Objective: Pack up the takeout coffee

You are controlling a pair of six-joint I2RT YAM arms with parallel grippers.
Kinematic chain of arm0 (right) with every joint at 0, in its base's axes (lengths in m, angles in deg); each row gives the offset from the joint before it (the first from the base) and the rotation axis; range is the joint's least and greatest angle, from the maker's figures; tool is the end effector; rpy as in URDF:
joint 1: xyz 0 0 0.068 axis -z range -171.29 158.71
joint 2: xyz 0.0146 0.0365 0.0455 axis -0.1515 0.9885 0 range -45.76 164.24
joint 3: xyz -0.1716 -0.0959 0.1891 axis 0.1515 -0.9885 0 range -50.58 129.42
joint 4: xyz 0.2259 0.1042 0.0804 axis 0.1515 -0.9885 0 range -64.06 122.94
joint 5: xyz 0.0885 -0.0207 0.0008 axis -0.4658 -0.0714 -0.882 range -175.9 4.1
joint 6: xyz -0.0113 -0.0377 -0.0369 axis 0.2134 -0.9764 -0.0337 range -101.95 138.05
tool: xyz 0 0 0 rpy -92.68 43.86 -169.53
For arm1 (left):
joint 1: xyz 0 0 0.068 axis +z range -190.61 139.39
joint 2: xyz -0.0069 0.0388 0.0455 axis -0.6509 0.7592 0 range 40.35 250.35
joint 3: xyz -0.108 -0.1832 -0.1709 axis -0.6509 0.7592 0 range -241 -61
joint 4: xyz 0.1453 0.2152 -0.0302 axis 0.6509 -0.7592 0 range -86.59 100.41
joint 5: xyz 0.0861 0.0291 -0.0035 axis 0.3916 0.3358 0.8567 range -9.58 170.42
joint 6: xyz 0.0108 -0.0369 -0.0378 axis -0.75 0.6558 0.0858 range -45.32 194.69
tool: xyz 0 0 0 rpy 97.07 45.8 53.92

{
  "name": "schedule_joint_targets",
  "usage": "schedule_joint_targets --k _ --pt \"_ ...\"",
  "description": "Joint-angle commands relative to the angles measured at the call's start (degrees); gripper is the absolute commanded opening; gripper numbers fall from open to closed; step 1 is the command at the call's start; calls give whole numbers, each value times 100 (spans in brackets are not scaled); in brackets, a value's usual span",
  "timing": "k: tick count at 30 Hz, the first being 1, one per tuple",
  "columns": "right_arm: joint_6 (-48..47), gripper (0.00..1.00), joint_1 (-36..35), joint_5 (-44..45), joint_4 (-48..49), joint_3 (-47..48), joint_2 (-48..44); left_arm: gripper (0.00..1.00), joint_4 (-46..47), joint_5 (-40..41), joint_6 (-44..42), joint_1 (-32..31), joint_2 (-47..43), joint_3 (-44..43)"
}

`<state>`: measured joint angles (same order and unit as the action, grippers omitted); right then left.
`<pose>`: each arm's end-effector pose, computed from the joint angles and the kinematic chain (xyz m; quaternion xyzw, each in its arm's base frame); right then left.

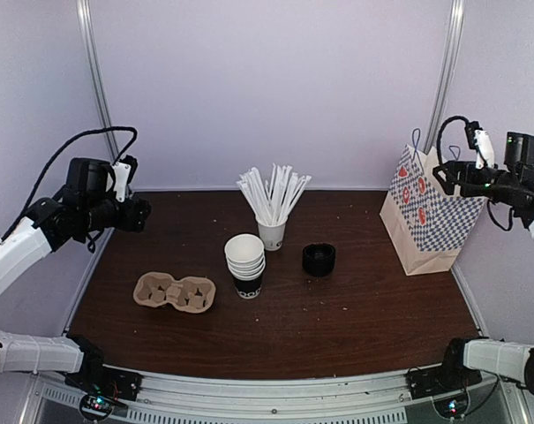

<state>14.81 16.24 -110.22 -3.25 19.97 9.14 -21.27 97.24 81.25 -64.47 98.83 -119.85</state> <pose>0.1879 -0.0101 0.4159 -0.0899 0.8073 0.1201 0.5707 0.2043 -0.0791 0.3440 0.0587 0.8633 -0.0042 0.5013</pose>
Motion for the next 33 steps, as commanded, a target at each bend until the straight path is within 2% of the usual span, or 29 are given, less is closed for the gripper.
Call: schedule_joint_targets --k 1,7,12,17,24,30,33 --pt "-53 100 -315 -178 164 -140 209 79 713 -757 7 171 303 150" --pt "-674 99 -799 -1359 153 -616 548 64 538 -1415 -89 -120 774 -193" --pt "-1481 96 -1447 -1657 -251 -824 816 55 -9 -1856 -238 -760 1225 -889" --pt "-1843 85 -2034 -1821 -235 -1157 1263 49 -886 -2117 -340 -1674 1981 -2154" --pt "-2315 70 -2419 -1979 -77 -1730 1836 44 -2196 -2313 -632 -2848 3323 -3942" --pt "-2610 68 -2534 -1842 -100 -1805 1926 34 -3387 -2048 -766 -3415 4527 -5398" --pt "-2728 69 -2550 -1920 -162 -1799 1901 33 -3718 -1940 -749 -3526 4943 -5813"
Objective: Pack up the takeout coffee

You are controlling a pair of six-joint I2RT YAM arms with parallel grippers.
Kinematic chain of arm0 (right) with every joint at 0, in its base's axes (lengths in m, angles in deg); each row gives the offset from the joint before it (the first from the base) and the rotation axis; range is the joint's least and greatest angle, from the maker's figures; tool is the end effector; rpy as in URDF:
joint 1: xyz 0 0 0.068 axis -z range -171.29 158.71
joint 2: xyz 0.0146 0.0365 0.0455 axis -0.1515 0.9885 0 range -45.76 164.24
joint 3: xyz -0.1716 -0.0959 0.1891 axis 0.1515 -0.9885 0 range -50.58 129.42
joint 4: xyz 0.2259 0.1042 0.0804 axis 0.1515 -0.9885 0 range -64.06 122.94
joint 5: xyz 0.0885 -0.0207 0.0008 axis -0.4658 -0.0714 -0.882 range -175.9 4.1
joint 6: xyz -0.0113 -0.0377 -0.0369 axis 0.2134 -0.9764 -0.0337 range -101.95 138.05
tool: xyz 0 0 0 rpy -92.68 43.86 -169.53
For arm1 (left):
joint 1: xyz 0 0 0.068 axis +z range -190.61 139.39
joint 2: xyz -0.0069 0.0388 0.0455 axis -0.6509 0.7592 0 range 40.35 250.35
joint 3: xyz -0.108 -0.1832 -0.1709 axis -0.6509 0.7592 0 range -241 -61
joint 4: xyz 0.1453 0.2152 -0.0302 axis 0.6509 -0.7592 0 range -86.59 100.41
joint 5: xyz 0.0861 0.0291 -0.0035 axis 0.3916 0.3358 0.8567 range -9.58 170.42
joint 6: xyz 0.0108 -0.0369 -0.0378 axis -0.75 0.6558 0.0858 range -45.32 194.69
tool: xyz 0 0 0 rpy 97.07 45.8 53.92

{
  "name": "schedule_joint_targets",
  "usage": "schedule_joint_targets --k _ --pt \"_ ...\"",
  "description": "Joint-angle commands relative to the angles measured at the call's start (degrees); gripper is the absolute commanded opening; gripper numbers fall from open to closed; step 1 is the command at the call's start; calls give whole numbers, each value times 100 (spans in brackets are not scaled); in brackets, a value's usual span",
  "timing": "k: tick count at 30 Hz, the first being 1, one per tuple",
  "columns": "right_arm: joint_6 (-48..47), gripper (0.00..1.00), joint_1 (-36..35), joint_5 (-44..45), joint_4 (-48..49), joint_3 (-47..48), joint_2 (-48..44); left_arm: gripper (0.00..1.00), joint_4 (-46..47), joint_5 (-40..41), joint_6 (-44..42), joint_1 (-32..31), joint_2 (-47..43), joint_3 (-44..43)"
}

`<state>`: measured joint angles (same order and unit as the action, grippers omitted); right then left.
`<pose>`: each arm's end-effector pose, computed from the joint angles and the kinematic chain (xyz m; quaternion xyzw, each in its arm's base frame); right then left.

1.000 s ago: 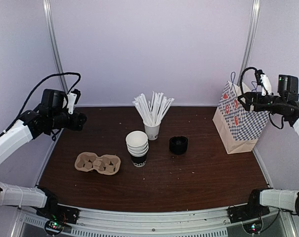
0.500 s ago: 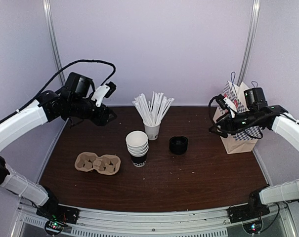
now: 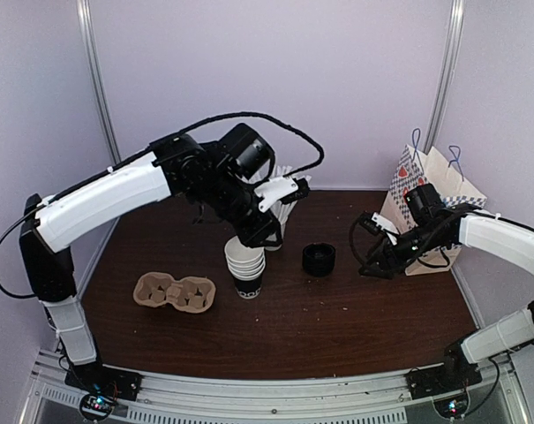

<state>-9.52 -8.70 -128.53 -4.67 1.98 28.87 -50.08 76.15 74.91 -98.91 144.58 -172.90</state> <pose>0.2315 0.0978 0.2450 -0.4319 0.7944 0.3279 0.2738 0.2005 -0.3296 0.3743 0.4701 0.8224 -0.1865 0.2607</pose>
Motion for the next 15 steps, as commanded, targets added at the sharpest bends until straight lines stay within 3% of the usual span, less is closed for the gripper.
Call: schedule_joint_targets --k 1,9,15 --pt "-328 69 -59 -69 -23 -6 -80 34 -927 240 -92 -100 469 -602" --pt "-497 70 -63 101 -87 30 -170 43 -1875 867 166 -117 1253 -1277" --pt "-623 71 -69 129 -118 -8 -208 40 -2015 1172 351 -90 1517 -1554"
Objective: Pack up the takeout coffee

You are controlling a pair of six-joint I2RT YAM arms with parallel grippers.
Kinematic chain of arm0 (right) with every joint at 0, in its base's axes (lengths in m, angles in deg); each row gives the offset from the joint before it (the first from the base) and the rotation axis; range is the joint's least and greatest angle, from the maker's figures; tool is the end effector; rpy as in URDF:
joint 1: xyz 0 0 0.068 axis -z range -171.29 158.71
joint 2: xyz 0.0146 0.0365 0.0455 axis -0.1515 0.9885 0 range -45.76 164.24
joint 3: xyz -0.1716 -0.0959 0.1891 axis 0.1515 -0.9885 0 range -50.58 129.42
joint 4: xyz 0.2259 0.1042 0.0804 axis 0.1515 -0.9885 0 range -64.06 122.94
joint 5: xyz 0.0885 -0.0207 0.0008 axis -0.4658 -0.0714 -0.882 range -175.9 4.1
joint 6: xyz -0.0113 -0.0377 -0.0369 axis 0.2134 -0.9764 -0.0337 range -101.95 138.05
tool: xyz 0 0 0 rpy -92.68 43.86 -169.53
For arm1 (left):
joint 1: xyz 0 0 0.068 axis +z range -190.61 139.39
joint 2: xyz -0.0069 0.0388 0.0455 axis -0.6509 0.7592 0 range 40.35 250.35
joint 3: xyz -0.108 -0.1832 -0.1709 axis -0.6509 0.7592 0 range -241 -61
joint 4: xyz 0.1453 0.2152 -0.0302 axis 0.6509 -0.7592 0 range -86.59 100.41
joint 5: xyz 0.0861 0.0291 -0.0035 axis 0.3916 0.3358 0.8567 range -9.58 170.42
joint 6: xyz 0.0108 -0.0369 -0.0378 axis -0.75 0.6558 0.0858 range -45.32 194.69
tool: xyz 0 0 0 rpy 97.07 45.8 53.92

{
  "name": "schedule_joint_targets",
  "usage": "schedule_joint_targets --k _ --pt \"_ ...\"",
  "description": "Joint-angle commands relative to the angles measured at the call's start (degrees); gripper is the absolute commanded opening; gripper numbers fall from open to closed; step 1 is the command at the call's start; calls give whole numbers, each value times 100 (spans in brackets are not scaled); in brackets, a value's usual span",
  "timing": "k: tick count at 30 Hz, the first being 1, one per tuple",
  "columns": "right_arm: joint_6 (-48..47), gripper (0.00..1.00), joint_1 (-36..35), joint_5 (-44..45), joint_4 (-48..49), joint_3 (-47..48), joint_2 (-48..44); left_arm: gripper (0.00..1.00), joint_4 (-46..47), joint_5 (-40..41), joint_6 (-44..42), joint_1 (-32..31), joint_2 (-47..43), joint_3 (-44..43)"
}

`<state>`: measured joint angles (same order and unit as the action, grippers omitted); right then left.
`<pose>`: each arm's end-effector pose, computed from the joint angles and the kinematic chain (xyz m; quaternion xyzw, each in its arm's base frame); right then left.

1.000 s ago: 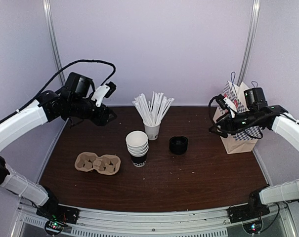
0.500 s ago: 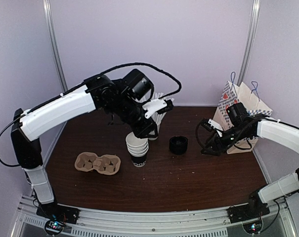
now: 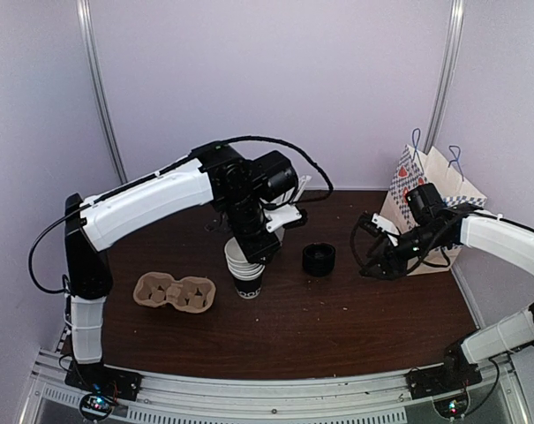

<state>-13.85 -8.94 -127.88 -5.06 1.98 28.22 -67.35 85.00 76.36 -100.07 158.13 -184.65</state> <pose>0.2293 0.0979 0.2470 -0.4632 0.7781 0.3123 0.2872 0.2131 -0.3556 0.3278 0.4712 0.8670 -0.0460 0.1555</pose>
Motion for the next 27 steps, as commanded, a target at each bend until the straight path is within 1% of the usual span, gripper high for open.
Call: schedule_joint_targets --k 1,4,11,22,27 --pt "-208 71 -47 52 -84 -15 -138 39 -342 288 255 41 214 -459" --pt "-235 71 -48 57 -114 6 -100 38 -418 330 356 117 302 -562" --pt "-358 71 -42 42 -184 23 -82 33 -441 156 448 322 340 -450" --pt "-405 71 -41 91 -208 19 -50 33 -365 -420 499 427 422 -343" --pt "-422 71 -38 102 -223 27 -19 32 -355 -458 510 430 501 -288"
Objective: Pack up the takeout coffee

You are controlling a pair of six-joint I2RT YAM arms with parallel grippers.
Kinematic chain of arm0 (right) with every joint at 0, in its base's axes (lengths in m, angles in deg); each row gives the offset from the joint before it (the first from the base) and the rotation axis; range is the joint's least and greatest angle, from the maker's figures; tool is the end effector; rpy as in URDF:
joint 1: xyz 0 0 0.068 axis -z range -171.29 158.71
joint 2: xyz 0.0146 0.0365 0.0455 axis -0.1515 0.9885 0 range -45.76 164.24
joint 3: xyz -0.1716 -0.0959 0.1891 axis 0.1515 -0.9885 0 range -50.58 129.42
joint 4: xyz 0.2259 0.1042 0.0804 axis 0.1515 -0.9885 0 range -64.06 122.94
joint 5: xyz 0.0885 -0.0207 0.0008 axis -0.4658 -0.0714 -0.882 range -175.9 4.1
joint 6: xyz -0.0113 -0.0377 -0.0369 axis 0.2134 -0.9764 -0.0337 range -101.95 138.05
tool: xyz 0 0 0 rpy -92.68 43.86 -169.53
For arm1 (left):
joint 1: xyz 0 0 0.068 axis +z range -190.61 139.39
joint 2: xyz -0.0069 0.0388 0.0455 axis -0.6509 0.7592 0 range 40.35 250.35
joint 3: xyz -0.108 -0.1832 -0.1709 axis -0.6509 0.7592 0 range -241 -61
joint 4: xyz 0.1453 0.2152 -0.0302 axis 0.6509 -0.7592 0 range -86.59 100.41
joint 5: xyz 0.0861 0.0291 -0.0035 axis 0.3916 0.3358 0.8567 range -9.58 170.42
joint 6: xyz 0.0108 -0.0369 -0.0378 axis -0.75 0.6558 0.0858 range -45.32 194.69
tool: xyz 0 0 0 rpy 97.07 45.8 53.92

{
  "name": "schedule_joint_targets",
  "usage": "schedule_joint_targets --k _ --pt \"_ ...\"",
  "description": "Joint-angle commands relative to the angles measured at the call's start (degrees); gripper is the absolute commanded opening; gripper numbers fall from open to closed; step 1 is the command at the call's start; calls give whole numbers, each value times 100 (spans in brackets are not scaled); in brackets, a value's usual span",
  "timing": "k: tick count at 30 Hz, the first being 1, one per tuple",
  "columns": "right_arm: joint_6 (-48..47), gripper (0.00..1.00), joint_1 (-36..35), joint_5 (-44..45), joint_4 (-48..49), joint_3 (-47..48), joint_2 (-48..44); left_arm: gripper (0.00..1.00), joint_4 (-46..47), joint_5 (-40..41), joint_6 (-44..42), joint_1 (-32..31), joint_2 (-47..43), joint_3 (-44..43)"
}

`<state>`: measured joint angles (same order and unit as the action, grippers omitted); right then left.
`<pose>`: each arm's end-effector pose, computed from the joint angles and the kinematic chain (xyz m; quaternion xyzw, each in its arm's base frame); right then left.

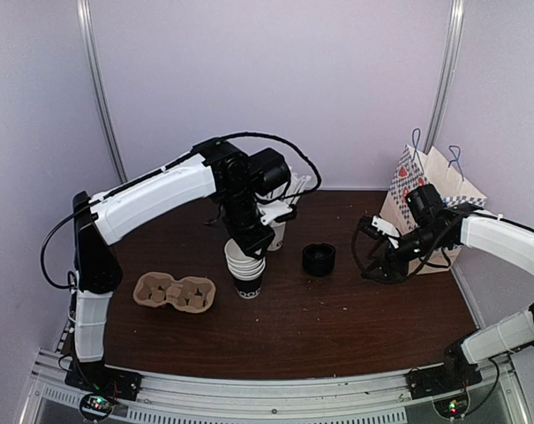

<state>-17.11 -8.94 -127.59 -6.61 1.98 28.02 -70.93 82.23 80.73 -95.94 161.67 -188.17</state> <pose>0.2267 0.0970 0.2464 -0.4827 0.7700 0.3044 0.2855 0.2411 -0.3466 0.3176 0.4117 0.9024 -0.0510 0.1166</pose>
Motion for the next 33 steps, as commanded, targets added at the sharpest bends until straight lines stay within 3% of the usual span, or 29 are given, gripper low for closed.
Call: schedule_joint_targets --k 1,10,21,25,29,33 --pt "-104 71 -45 74 -70 27 4 30 3 -180 68 24 170 76" --pt "-123 71 -48 74 -60 9 -30 20 -35 -95 121 50 294 79" --pt "-14 68 -52 -121 285 -144 -93 0 -230 -81 187 68 302 -129" --pt "740 65 -172 -217 760 86 108 0 -268 -24 178 66 217 -160" --pt "2044 65 -312 -409 1285 825 652 0 -245 82 180 67 74 -167" --pt "3553 67 -362 -70 1856 1553 1441 0 -175 71 240 72 -42 -157"
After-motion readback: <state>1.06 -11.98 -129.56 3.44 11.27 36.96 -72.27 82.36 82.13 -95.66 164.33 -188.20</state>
